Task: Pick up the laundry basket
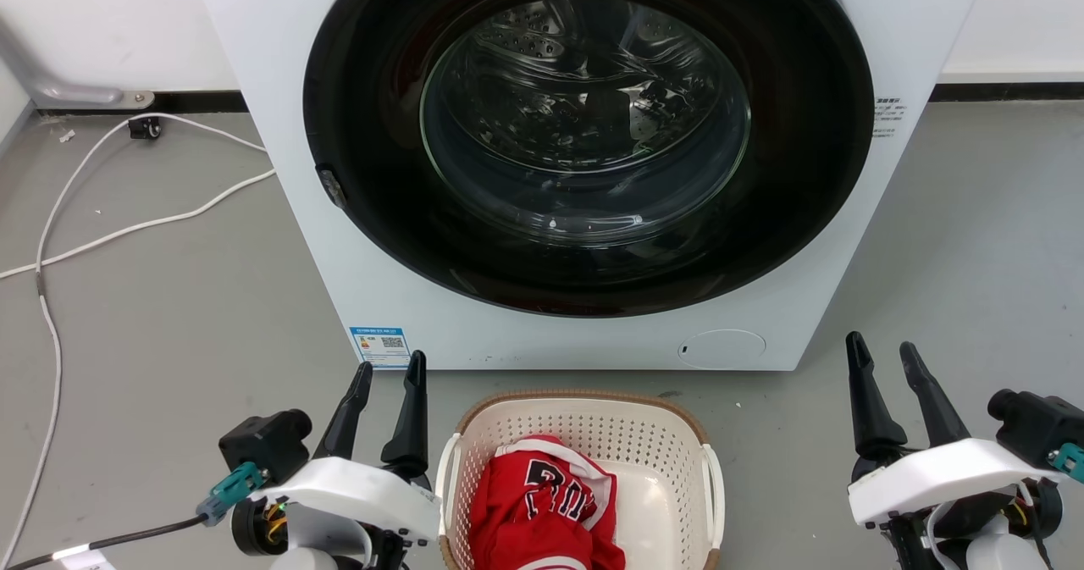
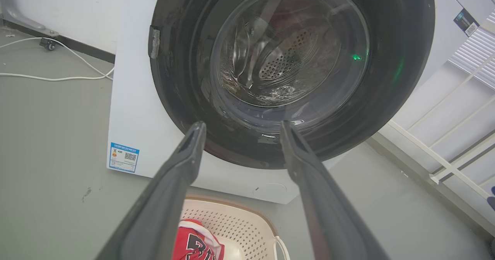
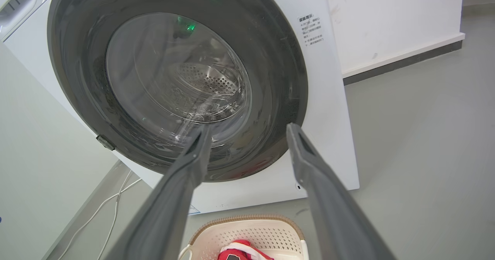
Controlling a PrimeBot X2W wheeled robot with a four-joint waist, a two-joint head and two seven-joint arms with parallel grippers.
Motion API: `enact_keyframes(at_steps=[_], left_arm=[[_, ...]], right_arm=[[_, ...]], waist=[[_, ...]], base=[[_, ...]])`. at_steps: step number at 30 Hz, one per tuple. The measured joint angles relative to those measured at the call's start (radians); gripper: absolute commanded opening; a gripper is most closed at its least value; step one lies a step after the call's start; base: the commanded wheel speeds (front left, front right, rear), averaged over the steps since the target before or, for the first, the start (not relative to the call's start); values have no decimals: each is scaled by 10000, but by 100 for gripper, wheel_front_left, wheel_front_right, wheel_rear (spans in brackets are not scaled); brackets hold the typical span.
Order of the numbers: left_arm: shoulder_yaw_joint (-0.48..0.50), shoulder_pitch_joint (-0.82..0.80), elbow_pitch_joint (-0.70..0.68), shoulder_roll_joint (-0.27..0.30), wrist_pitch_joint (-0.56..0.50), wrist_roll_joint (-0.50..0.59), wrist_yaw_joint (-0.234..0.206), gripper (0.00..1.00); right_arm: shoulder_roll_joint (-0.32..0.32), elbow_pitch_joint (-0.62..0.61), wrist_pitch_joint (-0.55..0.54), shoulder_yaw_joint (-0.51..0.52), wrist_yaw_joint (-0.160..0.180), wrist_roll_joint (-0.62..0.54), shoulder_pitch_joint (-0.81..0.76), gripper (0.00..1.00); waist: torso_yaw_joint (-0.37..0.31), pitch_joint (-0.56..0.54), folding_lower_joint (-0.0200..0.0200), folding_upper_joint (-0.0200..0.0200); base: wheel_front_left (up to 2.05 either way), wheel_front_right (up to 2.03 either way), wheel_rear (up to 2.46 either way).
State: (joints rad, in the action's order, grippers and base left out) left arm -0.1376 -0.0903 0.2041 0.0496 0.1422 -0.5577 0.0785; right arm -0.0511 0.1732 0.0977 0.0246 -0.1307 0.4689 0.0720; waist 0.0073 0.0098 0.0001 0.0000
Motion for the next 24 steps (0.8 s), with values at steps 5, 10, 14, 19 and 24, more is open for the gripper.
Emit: enact_keyframes(at_steps=[5, 10, 14, 19, 24], left_arm=[[-86, -19, 17, 2, 123, 610, -100, 100], [-148, -25, 50, 2, 257, 1170, -194, 100], [-180, -81, 92, 2, 343, 1588, -268, 100], [-232, -115, 136, 2, 460, 2059, -349, 100], [-268, -126, 163, 2, 564, 2510, -433, 100]], right_arm=[[0, -52, 35, -6, 0, -585, -6, 100], [0, -115, 48, -35, 0, -1101, -52, 100], [0, -127, 48, -58, 0, -1480, -94, 100], [0, -148, 73, -79, 0, -1965, -97, 100], [0, -176, 86, -109, 0, -2364, -104, 100]], waist=[[-1, -3, 0, 0], [0, 15, 1, 0], [3, 35, 0, 0], [14, 51, 0, 0], [20, 64, 0, 0]], base=[[0, 0, 0], [0, 0, 0], [0, 0, 0], [0, 0, 0], [0, 0, 0]])
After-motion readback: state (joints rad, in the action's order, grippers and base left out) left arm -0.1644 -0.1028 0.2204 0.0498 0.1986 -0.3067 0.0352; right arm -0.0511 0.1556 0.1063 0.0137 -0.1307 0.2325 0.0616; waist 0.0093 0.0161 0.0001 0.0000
